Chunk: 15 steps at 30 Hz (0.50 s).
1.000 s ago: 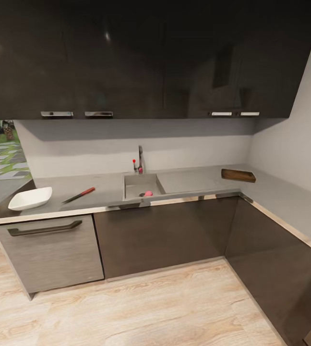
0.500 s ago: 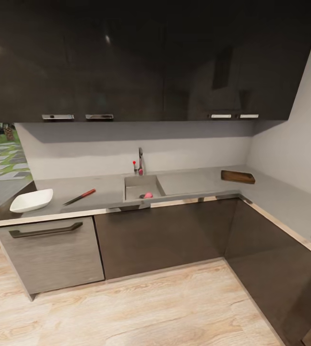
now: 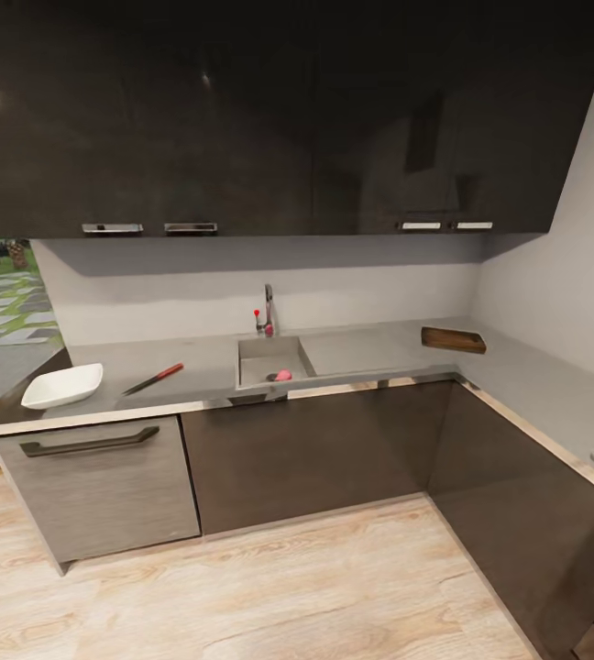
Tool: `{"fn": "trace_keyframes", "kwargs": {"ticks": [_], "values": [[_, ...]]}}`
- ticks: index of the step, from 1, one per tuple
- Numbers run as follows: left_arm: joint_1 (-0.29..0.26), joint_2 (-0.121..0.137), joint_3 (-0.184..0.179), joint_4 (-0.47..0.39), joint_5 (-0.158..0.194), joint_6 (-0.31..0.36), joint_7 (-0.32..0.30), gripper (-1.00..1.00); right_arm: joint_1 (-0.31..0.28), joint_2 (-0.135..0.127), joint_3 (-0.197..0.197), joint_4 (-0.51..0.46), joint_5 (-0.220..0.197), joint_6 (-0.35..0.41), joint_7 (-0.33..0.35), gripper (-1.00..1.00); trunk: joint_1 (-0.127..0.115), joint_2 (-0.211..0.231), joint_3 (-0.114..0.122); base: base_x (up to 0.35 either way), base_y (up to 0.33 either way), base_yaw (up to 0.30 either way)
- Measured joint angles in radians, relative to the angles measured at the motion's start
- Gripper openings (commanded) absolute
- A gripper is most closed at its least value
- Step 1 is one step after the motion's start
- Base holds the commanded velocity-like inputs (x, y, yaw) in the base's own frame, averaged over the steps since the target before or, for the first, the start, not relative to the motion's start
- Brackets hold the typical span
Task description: In the kitchen, take the Vidalia onion out of the sink, dice it on the chopping board with the paring knife, put the diced onion into the bowl on the countertop, then place both the paring knife and the chopping board into the sink.
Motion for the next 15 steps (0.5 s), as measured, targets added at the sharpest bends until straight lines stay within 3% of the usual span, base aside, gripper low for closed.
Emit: {"fn": "trace_keyframes", "kwargs": {"ticks": [15], "values": [[0.000,0.000,0.000,0.001,0.000,0.000,0.000,1.00,0.000,-0.004,0.000,0.000,0.000,0.000,0.000,1.00,-0.058,0.105,0.047,0.000,0.000,0.000]]}}
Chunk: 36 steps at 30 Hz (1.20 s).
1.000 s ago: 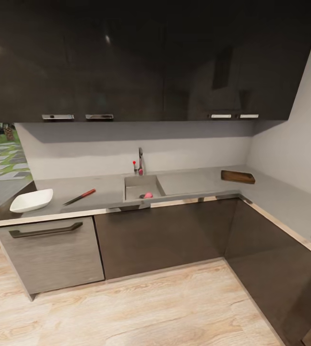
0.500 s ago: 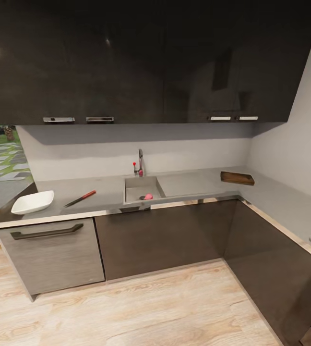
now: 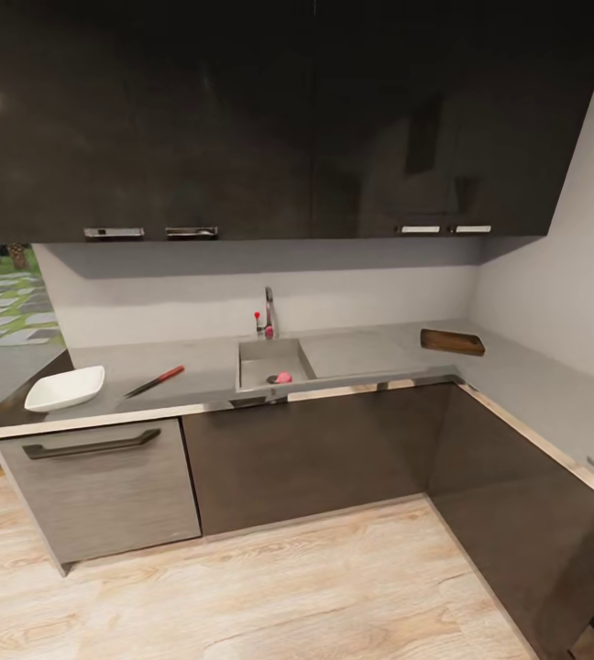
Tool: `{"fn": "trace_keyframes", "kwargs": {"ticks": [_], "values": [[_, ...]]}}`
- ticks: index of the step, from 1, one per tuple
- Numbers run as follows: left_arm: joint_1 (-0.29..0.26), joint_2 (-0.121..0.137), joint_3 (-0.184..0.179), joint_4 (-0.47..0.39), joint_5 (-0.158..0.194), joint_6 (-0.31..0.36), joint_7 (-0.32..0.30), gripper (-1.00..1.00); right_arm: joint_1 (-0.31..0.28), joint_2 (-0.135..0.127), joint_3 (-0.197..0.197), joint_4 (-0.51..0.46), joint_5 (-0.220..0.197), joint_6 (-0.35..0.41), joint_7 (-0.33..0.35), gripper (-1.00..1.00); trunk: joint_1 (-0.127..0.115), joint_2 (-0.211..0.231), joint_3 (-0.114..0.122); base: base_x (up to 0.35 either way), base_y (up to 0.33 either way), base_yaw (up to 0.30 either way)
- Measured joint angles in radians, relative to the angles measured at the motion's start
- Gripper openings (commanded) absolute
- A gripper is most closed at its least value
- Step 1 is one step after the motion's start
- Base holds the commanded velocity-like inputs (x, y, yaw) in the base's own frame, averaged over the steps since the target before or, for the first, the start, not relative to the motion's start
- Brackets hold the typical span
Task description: In the kitchen, take the Vidalia onion out of the sink, dice it on the chopping board with the paring knife, put the diced onion into the bowl on the countertop, then place both the paring knife and the chopping board into the sink.
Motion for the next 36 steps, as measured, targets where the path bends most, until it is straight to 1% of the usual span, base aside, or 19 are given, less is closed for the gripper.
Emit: {"fn": "trace_keyframes", "kwargs": {"ticks": [18,25,36], "values": [[0.000,0.000,0.000,0.001,0.000,0.000,0.000,1.00,0.000,0.000,-0.001,0.000,0.000,0.000,0.000,1.00,-0.069,0.126,0.057,0.000,0.000,0.000],[0.000,0.000,0.000,0.001,0.000,0.000,0.000,1.00,0.000,-0.017,-0.001,-0.001,-0.001,0.000,0.000,1.00,-0.096,0.175,0.079,0.000,0.000,0.000],[0.000,0.000,0.000,0.000,0.000,0.000,0.000,1.00,0.000,-0.019,-0.001,-0.002,-0.001,0.000,0.000,1.00,-0.138,0.252,0.113,0.000,0.000,0.000]]}}
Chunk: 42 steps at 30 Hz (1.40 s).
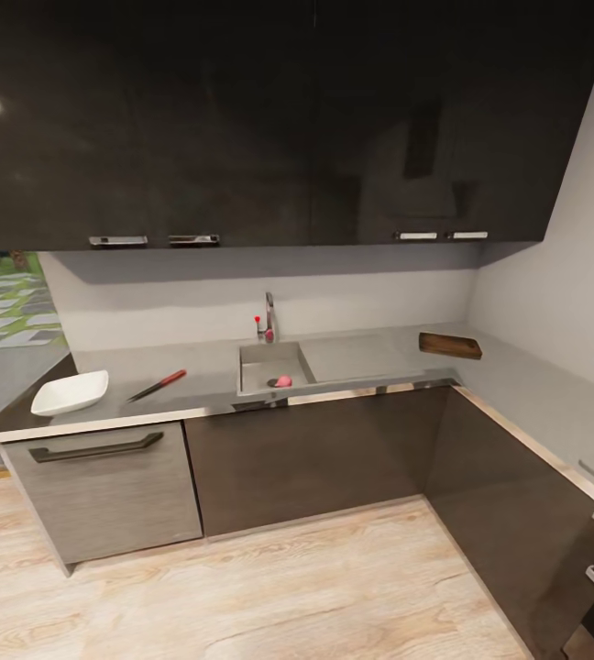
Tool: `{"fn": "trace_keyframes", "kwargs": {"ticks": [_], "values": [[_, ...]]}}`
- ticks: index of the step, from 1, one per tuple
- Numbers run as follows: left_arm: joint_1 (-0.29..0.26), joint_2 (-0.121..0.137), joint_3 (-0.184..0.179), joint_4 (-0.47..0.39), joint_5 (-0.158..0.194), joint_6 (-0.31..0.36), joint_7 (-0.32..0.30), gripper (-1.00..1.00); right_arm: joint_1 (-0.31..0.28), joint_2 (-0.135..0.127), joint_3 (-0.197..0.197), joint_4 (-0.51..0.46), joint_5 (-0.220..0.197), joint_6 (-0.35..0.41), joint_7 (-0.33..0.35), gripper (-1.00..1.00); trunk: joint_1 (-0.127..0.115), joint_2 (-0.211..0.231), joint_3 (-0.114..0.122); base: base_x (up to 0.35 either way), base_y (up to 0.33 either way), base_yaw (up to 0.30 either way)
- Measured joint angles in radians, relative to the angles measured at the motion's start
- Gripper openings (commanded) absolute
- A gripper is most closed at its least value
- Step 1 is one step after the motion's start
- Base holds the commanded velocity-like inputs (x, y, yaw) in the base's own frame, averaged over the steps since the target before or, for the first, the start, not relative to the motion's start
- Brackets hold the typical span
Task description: In the kitchen, take the Vidalia onion out of the sink, dice it on the chopping board with the paring knife, put the diced onion into the bowl on the countertop, then place both the paring knife and the chopping board into the sink.
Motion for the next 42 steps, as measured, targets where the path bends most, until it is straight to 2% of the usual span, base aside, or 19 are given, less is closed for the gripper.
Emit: {"fn": "trace_keyframes", "kwargs": {"ticks": [7,42], "values": [[0.000,0.000,0.000,-0.001,0.000,0.001,0.000,1.00,0.000,0.000,0.000,0.000,0.000,0.000,0.000,1.00,-0.027,0.048,0.021,0.000,0.000,0.000],[0.000,0.000,0.000,0.000,0.000,0.001,0.000,1.00,0.000,-0.002,0.000,0.000,0.001,0.000,0.000,1.00,-0.027,0.048,0.021,0.000,0.000,0.000]]}}
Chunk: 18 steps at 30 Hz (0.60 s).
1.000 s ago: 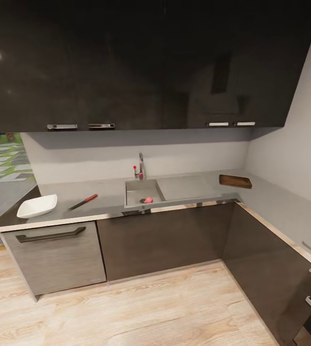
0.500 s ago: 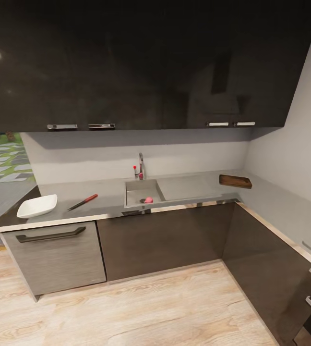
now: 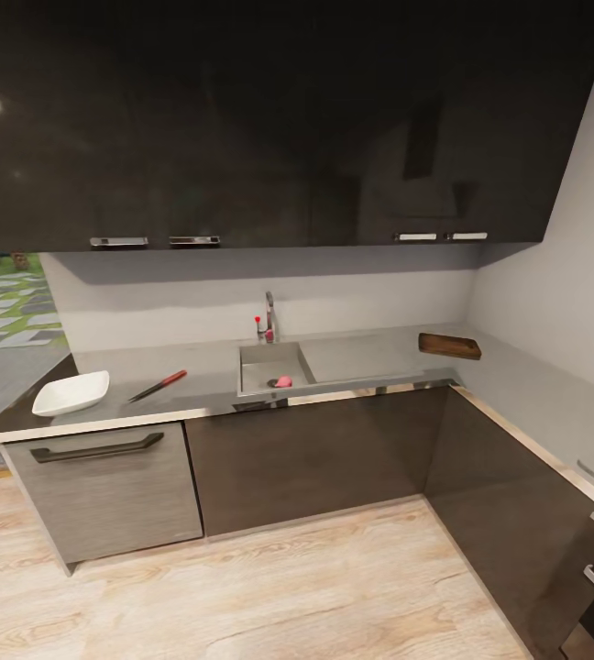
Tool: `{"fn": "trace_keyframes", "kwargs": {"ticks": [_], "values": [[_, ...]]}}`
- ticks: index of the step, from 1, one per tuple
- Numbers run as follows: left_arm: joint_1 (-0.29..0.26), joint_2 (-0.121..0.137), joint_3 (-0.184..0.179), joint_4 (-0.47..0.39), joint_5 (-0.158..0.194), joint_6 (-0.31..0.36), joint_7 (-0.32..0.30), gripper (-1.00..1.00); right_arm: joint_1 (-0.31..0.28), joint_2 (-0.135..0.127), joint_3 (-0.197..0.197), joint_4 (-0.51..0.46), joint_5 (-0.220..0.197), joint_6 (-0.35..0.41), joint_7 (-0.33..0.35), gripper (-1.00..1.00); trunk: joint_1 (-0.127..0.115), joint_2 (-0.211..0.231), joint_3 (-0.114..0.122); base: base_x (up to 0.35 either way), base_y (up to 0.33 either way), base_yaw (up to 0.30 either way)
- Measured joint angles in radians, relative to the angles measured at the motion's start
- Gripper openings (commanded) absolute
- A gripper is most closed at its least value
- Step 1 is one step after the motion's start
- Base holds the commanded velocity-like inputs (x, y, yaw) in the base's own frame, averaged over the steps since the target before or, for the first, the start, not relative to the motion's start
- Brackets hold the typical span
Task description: In the kitchen, take the Vidalia onion out of the sink, dice it on the chopping board with the paring knife, put the diced onion into the bowl on the countertop, then place both the paring knife and the chopping board into the sink.
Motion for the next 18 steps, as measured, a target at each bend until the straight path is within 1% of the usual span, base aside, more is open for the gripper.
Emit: {"fn": "trace_keyframes", "kwargs": {"ticks": [18], "values": [[0.000,0.000,-0.001,-0.001,0.000,-0.001,0.000,1.00,0.000,0.000,0.000,0.000,0.000,0.000,0.000,1.00,0.000,0.000,0.000,0.000,0.000,0.000]]}}
